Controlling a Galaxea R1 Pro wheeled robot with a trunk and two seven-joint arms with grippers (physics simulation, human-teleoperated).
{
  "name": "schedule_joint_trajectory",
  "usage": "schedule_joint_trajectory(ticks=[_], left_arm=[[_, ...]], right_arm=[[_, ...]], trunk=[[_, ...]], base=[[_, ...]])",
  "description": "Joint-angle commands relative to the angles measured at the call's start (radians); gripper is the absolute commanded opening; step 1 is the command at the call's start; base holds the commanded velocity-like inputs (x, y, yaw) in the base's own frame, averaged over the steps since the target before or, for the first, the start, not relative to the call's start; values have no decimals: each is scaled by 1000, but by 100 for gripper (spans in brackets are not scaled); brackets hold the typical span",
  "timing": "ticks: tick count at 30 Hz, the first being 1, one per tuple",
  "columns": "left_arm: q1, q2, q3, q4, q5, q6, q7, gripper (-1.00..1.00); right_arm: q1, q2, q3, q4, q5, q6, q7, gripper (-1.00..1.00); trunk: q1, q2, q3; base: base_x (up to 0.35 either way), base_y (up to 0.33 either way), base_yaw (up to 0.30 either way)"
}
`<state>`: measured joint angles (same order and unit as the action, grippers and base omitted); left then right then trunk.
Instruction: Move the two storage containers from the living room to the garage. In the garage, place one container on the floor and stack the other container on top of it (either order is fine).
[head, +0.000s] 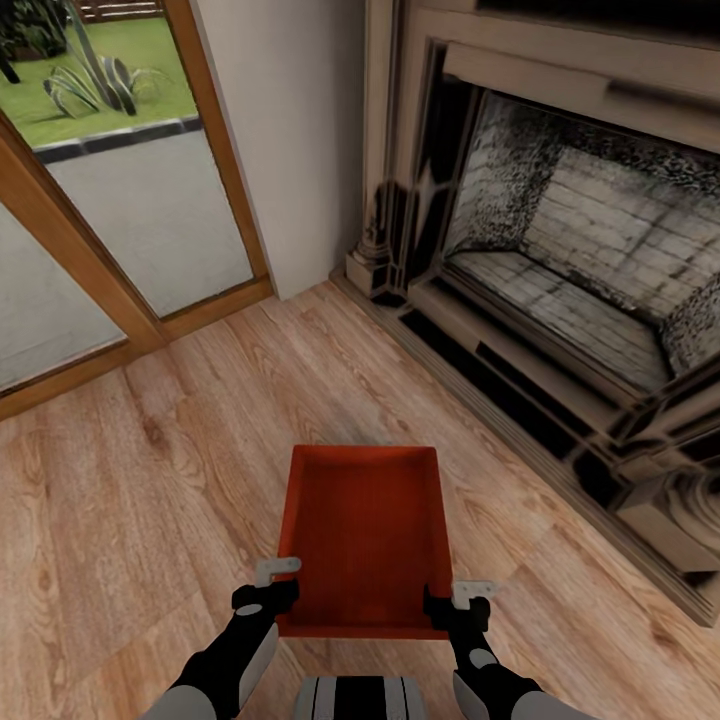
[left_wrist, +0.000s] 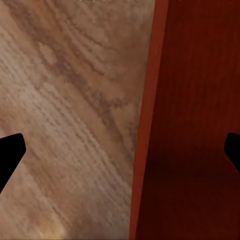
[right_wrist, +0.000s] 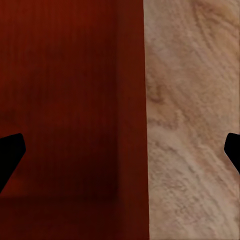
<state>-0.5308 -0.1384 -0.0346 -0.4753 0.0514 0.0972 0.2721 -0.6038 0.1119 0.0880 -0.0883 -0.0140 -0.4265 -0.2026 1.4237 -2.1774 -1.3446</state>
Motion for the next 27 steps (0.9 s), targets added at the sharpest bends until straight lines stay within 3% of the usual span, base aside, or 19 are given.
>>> schedule_joint_trajectory(ticks=[1,27], left_arm=[[0,0,-4,-3,5,6,6,100],[0,0,-2,-3,5,6,6,100]], right_arm=[[-1,0,9,1,-1,-1,-8,100],[-1,-1,9,1,17,-1,-5,100]], trunk=[[0,0,-1],[0,0,-1]], base=[[0,0,0],[0,0,0]])
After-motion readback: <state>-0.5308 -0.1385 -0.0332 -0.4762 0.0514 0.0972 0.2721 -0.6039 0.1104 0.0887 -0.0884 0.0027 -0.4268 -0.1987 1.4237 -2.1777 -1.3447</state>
